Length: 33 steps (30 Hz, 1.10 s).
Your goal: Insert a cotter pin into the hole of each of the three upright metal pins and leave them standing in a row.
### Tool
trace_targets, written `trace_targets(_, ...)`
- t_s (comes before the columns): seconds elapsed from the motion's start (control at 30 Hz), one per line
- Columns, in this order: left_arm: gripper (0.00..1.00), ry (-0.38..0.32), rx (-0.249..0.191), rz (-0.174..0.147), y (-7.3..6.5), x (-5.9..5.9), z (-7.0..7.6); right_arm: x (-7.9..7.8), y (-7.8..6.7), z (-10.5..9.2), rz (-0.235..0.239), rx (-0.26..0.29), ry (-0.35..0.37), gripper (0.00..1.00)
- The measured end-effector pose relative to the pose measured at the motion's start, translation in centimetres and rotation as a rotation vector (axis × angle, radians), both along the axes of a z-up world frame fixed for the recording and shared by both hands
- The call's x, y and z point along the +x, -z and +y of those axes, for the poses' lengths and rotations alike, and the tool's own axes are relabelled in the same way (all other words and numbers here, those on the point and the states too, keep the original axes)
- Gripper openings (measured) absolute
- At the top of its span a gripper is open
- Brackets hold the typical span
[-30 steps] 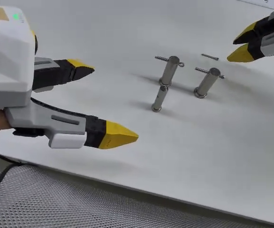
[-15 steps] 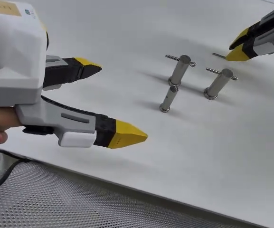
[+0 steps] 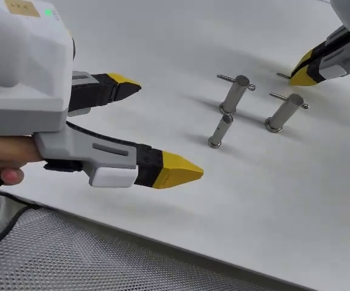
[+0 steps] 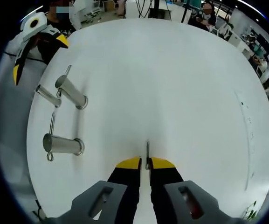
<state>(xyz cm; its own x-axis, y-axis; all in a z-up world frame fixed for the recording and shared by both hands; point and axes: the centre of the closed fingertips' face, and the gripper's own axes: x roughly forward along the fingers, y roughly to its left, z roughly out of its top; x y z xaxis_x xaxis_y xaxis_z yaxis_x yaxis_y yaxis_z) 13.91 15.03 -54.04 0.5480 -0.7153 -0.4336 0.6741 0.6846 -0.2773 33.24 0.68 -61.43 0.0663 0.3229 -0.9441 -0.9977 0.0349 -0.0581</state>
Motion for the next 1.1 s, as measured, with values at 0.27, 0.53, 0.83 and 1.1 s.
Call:
trace_targets(0.27,0.90,0.016,0.024,0.010,0.6,-0.3,0.3,-0.1,-0.3,0.4,-0.029,-0.030,0.022,0.00)
trace_targets(0.53,0.87,0.027,0.027,0.028,0.8,-1.0,0.0,-0.3,-0.3,0.2,-0.112,-0.090,-0.040,0.00)
trace_targets(0.83,0.88,0.021,0.047,0.019,0.7,-1.0,0.1,-0.2,-1.6,0.8,-0.148,-0.076,-0.040,0.00)
trace_targets(1.1,0.86,0.025,0.062,-0.005,0.1,-1.1,0.1,0.2,-4.7,0.3,-0.264,-0.046,-0.070,0.00)
